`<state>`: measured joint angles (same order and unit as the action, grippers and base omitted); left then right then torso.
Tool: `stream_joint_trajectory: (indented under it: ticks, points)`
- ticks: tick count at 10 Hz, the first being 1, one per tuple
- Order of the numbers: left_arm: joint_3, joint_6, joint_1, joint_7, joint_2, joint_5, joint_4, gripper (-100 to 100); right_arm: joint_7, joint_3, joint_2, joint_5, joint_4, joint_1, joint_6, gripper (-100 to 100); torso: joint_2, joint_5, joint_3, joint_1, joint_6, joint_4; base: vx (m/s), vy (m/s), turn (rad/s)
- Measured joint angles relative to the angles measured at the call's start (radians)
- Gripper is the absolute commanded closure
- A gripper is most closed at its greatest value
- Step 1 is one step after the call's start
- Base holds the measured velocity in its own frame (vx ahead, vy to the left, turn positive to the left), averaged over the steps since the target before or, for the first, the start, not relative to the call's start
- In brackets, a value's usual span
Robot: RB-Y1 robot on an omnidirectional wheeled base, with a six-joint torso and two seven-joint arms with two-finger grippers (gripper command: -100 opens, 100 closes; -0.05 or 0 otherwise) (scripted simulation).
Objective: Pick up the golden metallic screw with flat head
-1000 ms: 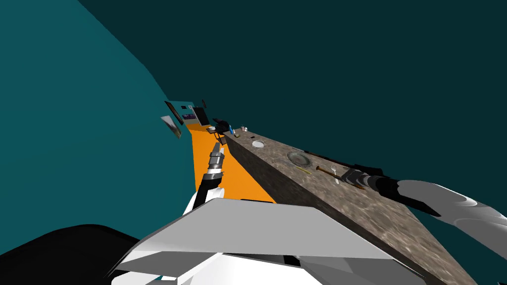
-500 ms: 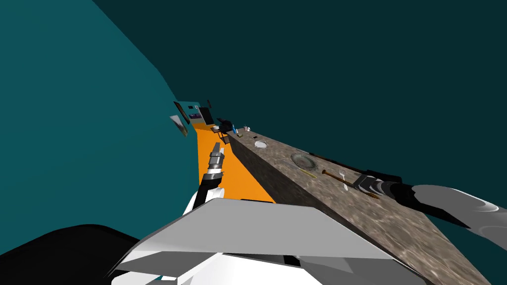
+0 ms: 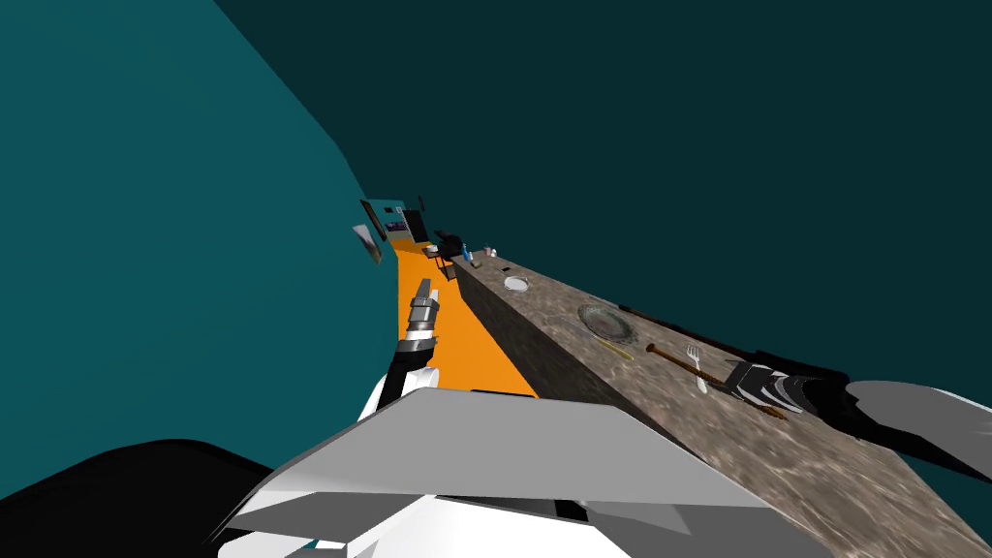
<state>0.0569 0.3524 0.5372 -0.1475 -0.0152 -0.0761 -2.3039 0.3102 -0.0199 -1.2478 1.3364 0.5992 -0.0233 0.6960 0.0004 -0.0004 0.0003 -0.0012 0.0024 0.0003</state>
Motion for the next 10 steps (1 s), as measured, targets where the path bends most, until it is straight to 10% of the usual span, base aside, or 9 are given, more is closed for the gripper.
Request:
stream_joint_trajectory:
  ticks: [5, 7, 8, 9, 10]
  points:
    - [0.000, 0.000, 0.000, 0.000, 0.000, 0.000, 0.000, 0, 0.063, -0.051, 0.003, 0.064, -0.187, 0.044, 0.039, -100, -0.001, 0.000, 0.000, 0.000, 0.000, 0.000, 0.012, -0.012, 0.087]
    - [0.000, 0.000, 0.000, 0.000, 0.000, 0.000, 0.000, 0, 0.022, -0.052, -0.008, 0.067, -0.133, -0.003, 0.028, -100, 0.001, 0.000, 0.000, 0.001, 0.000, 0.000, 0.000, 0.001, -0.008]
    - [0.000, 0.000, 0.000, 0.000, 0.000, 0.000, 0.000, 0, 0.018, -0.052, -0.008, 0.067, -0.130, -0.005, 0.026, 0, 0.001, 0.000, 0.000, 0.001, 0.000, 0.000, 0.000, 0.000, 0.000]
    - [0.000, 0.000, 0.000, 0.000, 0.000, 0.000, 0.000, 0, 0.018, -0.052, -0.008, 0.067, -0.130, -0.005, 0.026, -100, 0.001, 0.000, 0.000, 0.001, 0.000, 0.000, 0.010, -0.013, -0.036]
    - [0.000, 0.000, 0.000, 0.000, 0.000, 0.000, 0.000, 0, 0.016, -0.041, 0.000, 0.083, -0.127, -0.004, 0.025, -100, 0.000, 0.000, 0.000, 0.000, 0.000, 0.000, 0.022, -0.019, -0.037]
